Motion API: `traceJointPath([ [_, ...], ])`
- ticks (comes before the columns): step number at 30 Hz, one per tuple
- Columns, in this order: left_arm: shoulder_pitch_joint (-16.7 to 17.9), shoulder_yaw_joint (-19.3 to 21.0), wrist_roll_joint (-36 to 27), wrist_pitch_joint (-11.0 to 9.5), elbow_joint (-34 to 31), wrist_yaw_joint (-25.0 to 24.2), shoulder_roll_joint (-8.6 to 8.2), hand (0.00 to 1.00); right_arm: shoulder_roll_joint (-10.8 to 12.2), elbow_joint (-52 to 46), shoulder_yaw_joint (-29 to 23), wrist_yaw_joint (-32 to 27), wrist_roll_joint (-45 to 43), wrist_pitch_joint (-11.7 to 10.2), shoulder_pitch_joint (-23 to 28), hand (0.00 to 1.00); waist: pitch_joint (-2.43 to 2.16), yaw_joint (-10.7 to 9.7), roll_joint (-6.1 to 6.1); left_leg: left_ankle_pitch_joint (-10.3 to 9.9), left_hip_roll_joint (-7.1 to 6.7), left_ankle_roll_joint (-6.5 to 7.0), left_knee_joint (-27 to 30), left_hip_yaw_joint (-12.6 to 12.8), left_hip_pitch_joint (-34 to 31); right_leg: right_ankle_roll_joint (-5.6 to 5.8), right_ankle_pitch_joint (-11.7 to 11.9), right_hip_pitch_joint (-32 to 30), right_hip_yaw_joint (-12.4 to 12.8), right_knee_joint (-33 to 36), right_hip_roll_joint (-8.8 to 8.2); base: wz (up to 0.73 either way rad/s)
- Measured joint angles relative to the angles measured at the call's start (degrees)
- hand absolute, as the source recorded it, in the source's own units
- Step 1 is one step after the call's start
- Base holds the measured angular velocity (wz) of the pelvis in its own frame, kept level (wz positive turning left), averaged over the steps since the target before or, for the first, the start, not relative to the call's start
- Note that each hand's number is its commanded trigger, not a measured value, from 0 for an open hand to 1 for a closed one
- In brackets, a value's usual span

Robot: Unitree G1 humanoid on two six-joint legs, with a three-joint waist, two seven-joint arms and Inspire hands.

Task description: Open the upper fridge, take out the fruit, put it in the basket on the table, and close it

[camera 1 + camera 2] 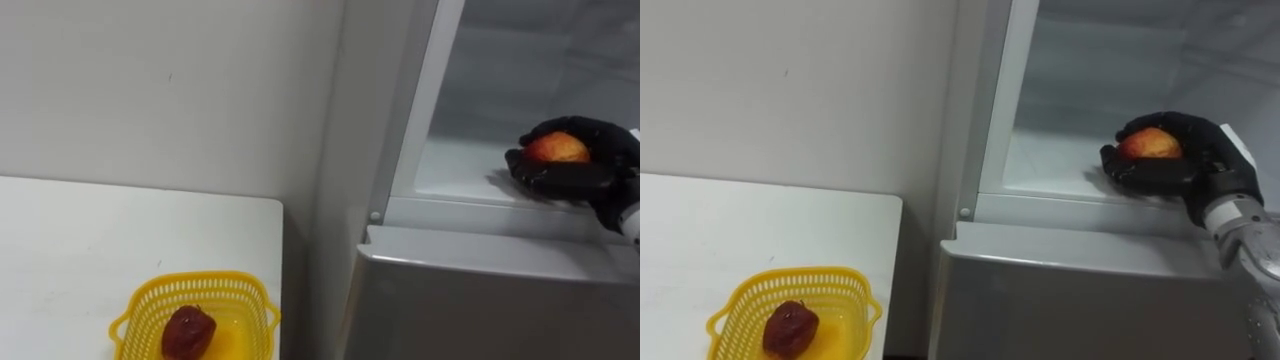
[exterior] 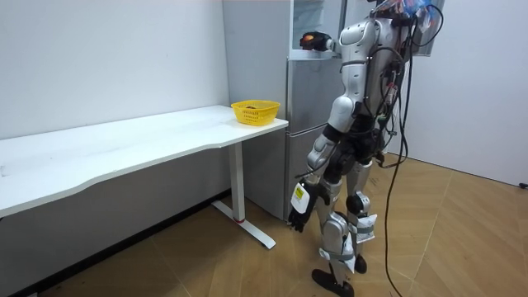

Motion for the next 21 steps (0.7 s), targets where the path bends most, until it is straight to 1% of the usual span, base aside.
traceJointPath([
  [3,0.0,0.0,0.0,0.0,0.0,-0.2,0.0,0.0,0.1,-0.6,0.0,-0.2,-0.5,0.3,0.0,1.0,-0.04,0.0,-0.02,0.0,0.0,0.0,0.0,0.2,0.0,-0.01,0.0,-0.1,0.1,0.0,0.02,-0.02],
  [5,0.0,0.0,0.0,0.0,0.0,-0.3,0.0,0.0,0.2,-1.9,0.1,-0.8,-0.3,1.3,0.0,1.0,-0.07,0.0,0.0,0.0,0.01,0.0,0.0,0.3,0.0,-0.01,0.0,-0.1,0.0,0.0,0.05,0.0],
  [7,0.0,-0.1,0.0,0.0,-0.1,-0.5,-0.1,0.0,0.6,-4.1,0.4,-1.2,-0.5,2.7,0.1,1.0,-0.21,0.0,0.12,0.0,0.02,0.0,0.0,0.3,0.0,-0.01,0.0,-0.1,0.0,0.0,0.05,0.0],
  [8,0.0,-0.1,0.0,0.1,-0.1,-0.5,-0.16,0.0,0.6,-4.8,0.7,-1.3,-0.5,2.8,0.1,1.0,-0.29,0.0,0.08,0.0,0.03,0.0,0.0,0.3,0.0,-0.01,0.0,-0.1,0.0,0.0,0.07,0.0],
  [10,-0.2,-0.1,0.0,0.0,-0.1,-0.4,-0.26,0.0,0.7,-9.2,2.0,-2.0,-0.8,3.8,0.8,1.0,-0.36,-0.1,0.49,0.0,0.01,-0.01,0.3,0.3,-0.2,-0.01,0.0,-0.5,0.0,0.0,0.06,0.0],
  [13,-0.4,-0.1,-0.1,0.0,0.0,0.2,-0.39,0.0,2.3,-14.1,2.5,-3.1,-2.3,4.0,2.0,1.0,-0.54,-0.1,0.92,0.1,0.02,-0.06,0.5,0.4,-0.5,-0.02,0.0,-0.8,0.2,0.0,0.02,0.0],
  [14,-0.5,-0.1,-0.1,0.0,0.0,0.4,-0.47,0.0,2.5,-14.6,2.5,-3.4,-2.7,4.0,2.2,1.0,-0.57,0.0,0.99,0.1,0.02,-0.06,0.5,0.4,-0.4,-0.02,0.0,-0.8,0.2,0.0,0.01,0.0],
  [17,-0.7,-0.1,-0.1,-0.7,-0.1,0.9,-0.72,0.0,3.8,-18.4,2.5,-4.7,-4.4,4.0,3.6,1.0,-0.4,0.1,1.3,0.1,0.0,-0.05,0.5,0.6,-0.2,-0.02,0.0,-0.8,0.3,0.0,-0.03,-0.03],
  [18,-0.7,-0.1,-0.1,-1.1,0.0,0.9,-0.72,0.0,5.0,-20.0,2.5,-5.2,-5.4,4.0,3.8,1.0,-0.3,0.0,1.5,0.1,-0.02,-0.05,0.5,0.6,-0.2,-0.02,0.0,-0.8,0.4,0.0,-0.03,0.0],
  [21,-1.2,-0.1,-0.2,-1.9,0.0,1.3,-0.78,0.0,6.5,-25.2,2.8,-6.3,-7.6,4.0,5.2,1.0,-0.24,0.0,2.05,0.1,-0.04,-0.05,0.5,0.6,-0.3,-0.02,0.0,-0.9,0.3,0.1,-0.08,0.0],
])
